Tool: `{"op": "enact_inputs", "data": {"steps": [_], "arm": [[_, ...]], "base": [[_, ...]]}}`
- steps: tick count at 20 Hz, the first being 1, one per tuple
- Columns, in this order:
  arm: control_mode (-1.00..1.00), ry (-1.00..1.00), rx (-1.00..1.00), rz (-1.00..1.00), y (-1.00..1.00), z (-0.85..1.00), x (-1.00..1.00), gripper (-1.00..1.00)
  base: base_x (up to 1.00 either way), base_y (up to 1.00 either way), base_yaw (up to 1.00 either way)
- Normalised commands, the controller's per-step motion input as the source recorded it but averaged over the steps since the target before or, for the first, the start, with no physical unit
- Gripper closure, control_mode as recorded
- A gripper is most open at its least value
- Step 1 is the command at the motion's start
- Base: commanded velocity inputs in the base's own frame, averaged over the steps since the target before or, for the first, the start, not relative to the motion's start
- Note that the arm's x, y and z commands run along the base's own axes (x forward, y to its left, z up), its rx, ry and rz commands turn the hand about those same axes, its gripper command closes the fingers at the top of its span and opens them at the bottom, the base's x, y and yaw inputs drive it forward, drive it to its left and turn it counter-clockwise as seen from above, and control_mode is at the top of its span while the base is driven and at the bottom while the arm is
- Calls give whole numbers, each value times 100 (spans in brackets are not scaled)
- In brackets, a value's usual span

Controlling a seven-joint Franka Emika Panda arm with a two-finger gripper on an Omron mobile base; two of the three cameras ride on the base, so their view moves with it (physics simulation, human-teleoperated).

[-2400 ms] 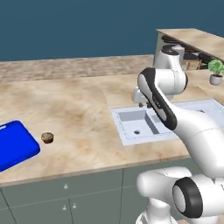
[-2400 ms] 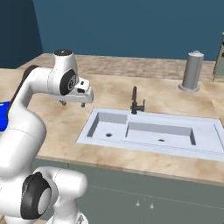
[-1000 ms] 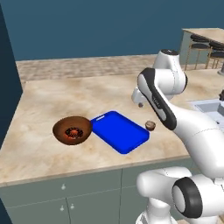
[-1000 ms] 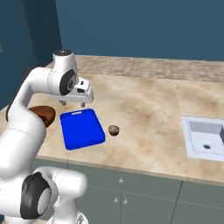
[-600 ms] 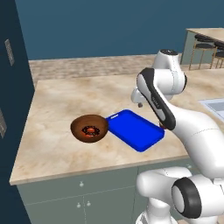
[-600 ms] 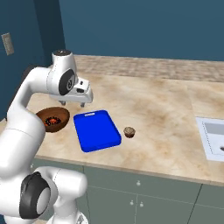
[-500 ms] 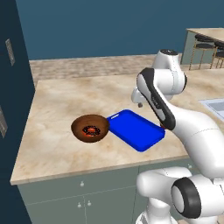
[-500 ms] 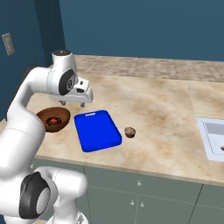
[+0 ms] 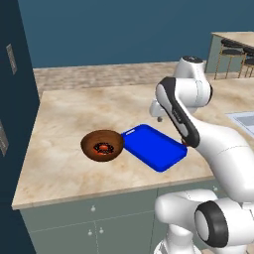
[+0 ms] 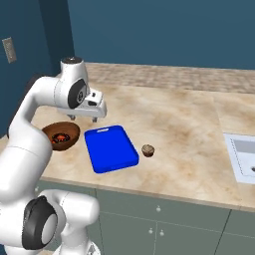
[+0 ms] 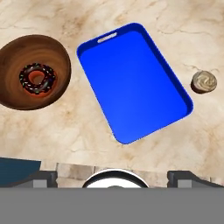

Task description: Place the bowl with donut and the cupcake onto the tray.

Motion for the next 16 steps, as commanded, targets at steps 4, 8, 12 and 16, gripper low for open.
{"op": "enact_inputs", "data": {"steps": [4, 8, 12, 16], "arm": [[-100, 0, 0, -4, -31, -1, 0, -100], [-100, 0, 0, -4, -49, -1, 0, -100], [-100, 0, 0, -5, -45, -7, 5, -100], [-100, 0, 0, -9, -43, -12, 15, -100]], "base": [[0, 0, 0], [0, 0, 0], [0, 0, 0], [0, 0, 0]]}}
